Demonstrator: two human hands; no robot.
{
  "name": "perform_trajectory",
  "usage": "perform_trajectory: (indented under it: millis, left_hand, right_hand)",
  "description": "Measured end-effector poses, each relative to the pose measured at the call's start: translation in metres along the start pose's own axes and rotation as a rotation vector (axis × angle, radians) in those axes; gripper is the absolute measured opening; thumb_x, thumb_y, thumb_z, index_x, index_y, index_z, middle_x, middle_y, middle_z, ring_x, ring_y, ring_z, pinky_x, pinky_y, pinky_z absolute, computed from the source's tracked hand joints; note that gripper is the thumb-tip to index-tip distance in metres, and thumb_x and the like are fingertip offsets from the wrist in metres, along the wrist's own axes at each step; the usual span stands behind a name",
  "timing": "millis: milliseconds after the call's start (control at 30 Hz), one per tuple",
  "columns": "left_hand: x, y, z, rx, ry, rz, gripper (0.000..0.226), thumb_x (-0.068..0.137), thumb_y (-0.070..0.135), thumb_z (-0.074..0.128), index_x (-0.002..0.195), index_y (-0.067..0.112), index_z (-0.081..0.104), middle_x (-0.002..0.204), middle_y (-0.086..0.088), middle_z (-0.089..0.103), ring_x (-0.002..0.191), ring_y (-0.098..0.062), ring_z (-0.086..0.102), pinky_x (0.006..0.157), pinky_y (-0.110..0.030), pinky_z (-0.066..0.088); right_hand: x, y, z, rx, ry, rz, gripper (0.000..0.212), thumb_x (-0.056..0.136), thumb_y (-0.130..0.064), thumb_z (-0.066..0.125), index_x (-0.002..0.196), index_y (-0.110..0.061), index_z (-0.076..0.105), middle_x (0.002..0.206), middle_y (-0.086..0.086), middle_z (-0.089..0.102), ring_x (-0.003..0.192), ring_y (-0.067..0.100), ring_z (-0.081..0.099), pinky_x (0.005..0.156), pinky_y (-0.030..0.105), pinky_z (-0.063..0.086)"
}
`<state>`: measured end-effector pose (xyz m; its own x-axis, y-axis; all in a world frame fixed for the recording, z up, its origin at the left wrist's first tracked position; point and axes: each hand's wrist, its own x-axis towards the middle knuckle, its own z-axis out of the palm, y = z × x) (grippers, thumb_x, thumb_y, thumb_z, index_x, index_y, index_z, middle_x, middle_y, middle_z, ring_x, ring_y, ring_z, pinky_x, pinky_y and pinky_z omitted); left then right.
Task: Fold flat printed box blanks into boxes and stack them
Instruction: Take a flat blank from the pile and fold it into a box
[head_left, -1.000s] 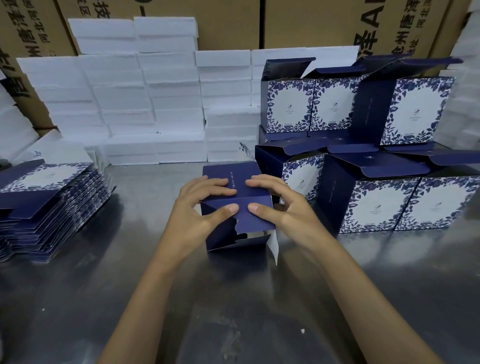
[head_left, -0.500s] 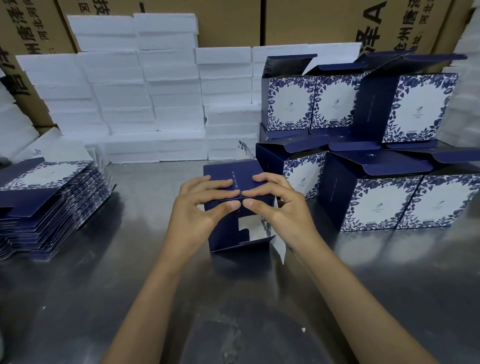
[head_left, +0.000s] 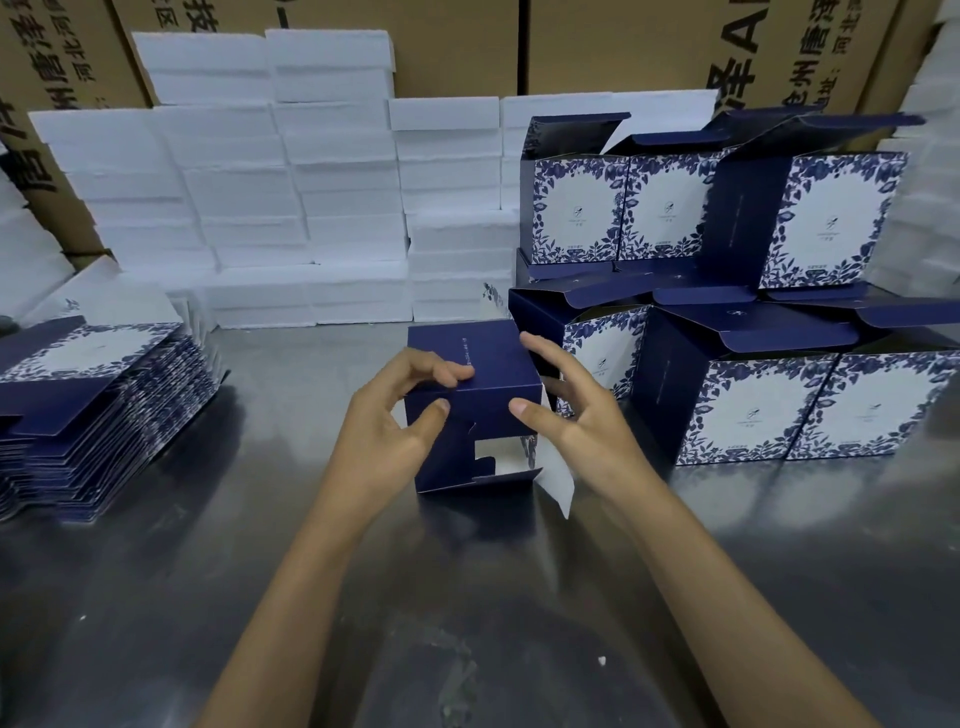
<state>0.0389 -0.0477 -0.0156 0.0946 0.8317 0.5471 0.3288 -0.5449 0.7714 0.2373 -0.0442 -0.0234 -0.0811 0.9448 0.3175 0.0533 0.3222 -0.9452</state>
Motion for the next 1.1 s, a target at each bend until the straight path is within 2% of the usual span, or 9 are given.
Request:
perform_trajectory:
  millis: [133, 233, 333, 400, 500, 667, 800, 1000, 1100]
  left_hand:
    - [-0.003, -0.003, 0.011, 0.315, 0.012, 0.146, 0.019, 0.074, 0.015, 0.067, 0.088, 0.027, 0.068, 0.119, 0.021, 0.06, 0.125, -0.001, 0.045, 0.105, -0.03, 0.034]
    - [-0.007, -0.006, 0.017, 0.532, -0.076, 0.175, 0.044, 0.061, 0.036, 0.082, 0.099, 0.03, 0.06, 0.132, 0.013, 0.043, 0.131, -0.009, 0.035, 0.099, -0.034, 0.028]
    - [-0.01, -0.009, 0.024, 0.708, -0.108, 0.215, 0.06, 0.058, 0.033, 0.091, 0.105, 0.025, 0.054, 0.138, 0.003, 0.036, 0.134, -0.021, 0.029, 0.1, -0.041, 0.033]
    - [-0.01, -0.008, 0.027, 0.762, -0.052, 0.235, 0.055, 0.062, 0.025, 0.091, 0.103, 0.022, 0.055, 0.136, -0.001, 0.039, 0.132, -0.024, 0.032, 0.099, -0.045, 0.037]
    - [-0.011, -0.009, 0.03, 0.773, 0.028, 0.239, 0.047, 0.066, 0.018, 0.09, 0.098, 0.02, 0.056, 0.132, -0.004, 0.045, 0.127, -0.025, 0.037, 0.097, -0.047, 0.04]
    - [-0.011, -0.014, 0.032, 0.769, 0.053, 0.229, 0.045, 0.068, 0.017, 0.089, 0.097, 0.019, 0.055, 0.133, -0.006, 0.047, 0.127, -0.028, 0.038, 0.098, -0.046, 0.039]
    - [-0.01, -0.018, 0.032, 0.642, 0.115, 0.253, 0.063, 0.066, 0.013, 0.09, 0.112, 0.02, 0.046, 0.139, -0.005, 0.037, 0.132, -0.024, 0.034, 0.103, -0.041, 0.042]
    - [-0.006, -0.028, 0.027, 0.266, 0.148, -0.054, 0.119, 0.063, 0.026, 0.093, 0.153, 0.039, 0.016, 0.16, 0.01, 0.005, 0.144, 0.002, 0.014, 0.111, -0.03, 0.036]
    - [-0.006, -0.033, 0.021, 0.152, 0.075, -0.216, 0.131, 0.058, 0.03, 0.095, 0.153, 0.045, 0.008, 0.158, 0.008, 0.017, 0.138, -0.008, 0.038, 0.104, -0.027, 0.045]
  right_hand:
    - [0.001, 0.004, -0.001, 0.079, -0.013, 0.165, 0.057, 0.096, -0.013, 0.067, 0.147, -0.031, 0.048, 0.141, -0.013, 0.058, 0.126, 0.002, 0.056, 0.099, 0.02, 0.051]
    - [0.002, 0.006, -0.003, 0.127, -0.039, 0.231, 0.04, 0.098, -0.014, 0.063, 0.134, -0.032, 0.058, 0.13, -0.017, 0.066, 0.115, -0.008, 0.061, 0.087, 0.01, 0.051]
    - [0.005, 0.009, -0.007, 0.13, -0.067, 0.25, 0.03, 0.101, -0.018, 0.058, 0.113, -0.046, 0.06, 0.102, -0.037, 0.068, 0.094, -0.022, 0.062, 0.071, 0.001, 0.048]
    - [0.005, 0.01, -0.009, 0.144, -0.078, 0.278, 0.026, 0.102, -0.025, 0.057, 0.117, -0.045, 0.062, 0.103, -0.032, 0.071, 0.096, -0.016, 0.064, 0.074, 0.007, 0.051]
    - [0.005, 0.011, -0.012, 0.281, -0.131, 0.348, 0.034, 0.103, -0.031, 0.048, 0.134, -0.033, 0.064, 0.125, -0.005, 0.072, 0.117, 0.011, 0.066, 0.095, 0.028, 0.053]
    - [0.004, 0.02, -0.021, 0.26, -0.221, 0.278, 0.056, 0.095, -0.004, 0.032, 0.139, -0.026, 0.058, 0.131, -0.005, 0.069, 0.092, 0.004, 0.068, 0.079, 0.023, 0.052]
    - [0.003, 0.032, -0.015, 0.118, -0.247, 0.246, 0.074, 0.077, 0.001, 0.059, 0.145, -0.026, 0.049, 0.135, 0.001, 0.065, 0.125, 0.019, 0.06, 0.107, 0.038, 0.046]
    - [0.006, 0.043, -0.009, 0.062, -0.189, 0.231, 0.09, 0.069, -0.022, 0.087, 0.147, -0.034, 0.043, 0.134, -0.013, 0.065, 0.122, 0.002, 0.062, 0.098, 0.023, 0.049]
    - [0.005, 0.046, -0.003, -0.014, -0.145, 0.222, 0.092, 0.067, -0.037, 0.089, 0.146, -0.036, 0.043, 0.132, -0.02, 0.065, 0.119, -0.003, 0.061, 0.1, 0.023, 0.05]
